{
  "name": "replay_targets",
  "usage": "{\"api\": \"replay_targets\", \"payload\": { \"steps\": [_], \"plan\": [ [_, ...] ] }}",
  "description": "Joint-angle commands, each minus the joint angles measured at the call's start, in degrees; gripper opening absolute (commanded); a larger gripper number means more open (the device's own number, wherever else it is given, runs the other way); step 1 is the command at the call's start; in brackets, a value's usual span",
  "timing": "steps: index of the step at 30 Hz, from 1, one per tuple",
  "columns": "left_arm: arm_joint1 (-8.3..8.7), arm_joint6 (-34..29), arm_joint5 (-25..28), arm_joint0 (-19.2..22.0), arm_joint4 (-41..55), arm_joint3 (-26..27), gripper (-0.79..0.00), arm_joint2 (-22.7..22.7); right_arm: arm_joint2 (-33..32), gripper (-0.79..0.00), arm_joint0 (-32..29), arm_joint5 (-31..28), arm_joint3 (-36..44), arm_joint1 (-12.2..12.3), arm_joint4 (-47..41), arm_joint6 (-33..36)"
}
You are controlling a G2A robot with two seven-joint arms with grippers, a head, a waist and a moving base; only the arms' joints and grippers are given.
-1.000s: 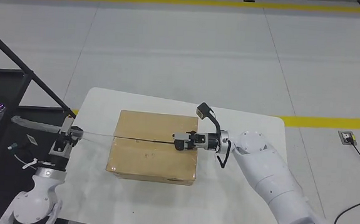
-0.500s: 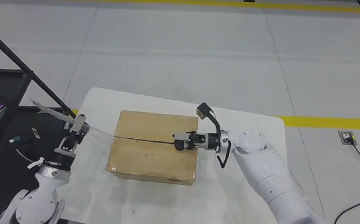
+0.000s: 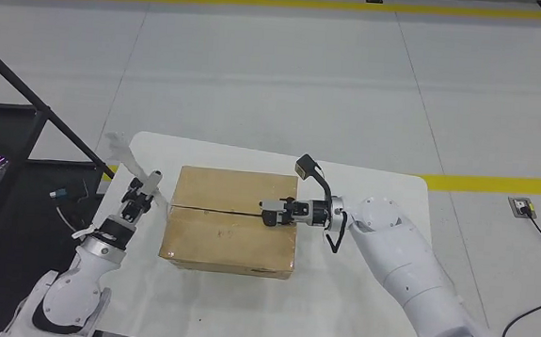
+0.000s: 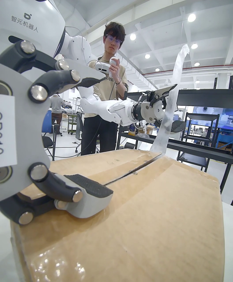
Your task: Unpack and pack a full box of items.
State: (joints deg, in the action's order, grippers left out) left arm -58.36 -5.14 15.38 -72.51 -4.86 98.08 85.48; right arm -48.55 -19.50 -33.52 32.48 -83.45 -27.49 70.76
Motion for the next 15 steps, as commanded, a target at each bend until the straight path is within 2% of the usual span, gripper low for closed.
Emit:
{"api": "replay_targets", "payload": {
  "steps": [1,10,15],
  "plan": [
    [-0.07,-0.95,0.63,0.31,-0.94,-0.15,0.0,-0.32,0.0,0.0,0.0,0.0,0.0,0.0,0.0,0.0],
    [0.0,-7.57,5.39,1.39,-6.36,-0.72,0.0,-1.21,0.0,0.0,0.0,0.0,0.0,0.0,0.0,0.0],
    [-0.06,-9.67,5.87,2.3,-8.88,-1.17,0.0,-1.88,0.0,0.0,0.0,0.0,0.0,0.0,0.0,0.0]
  ]
}}
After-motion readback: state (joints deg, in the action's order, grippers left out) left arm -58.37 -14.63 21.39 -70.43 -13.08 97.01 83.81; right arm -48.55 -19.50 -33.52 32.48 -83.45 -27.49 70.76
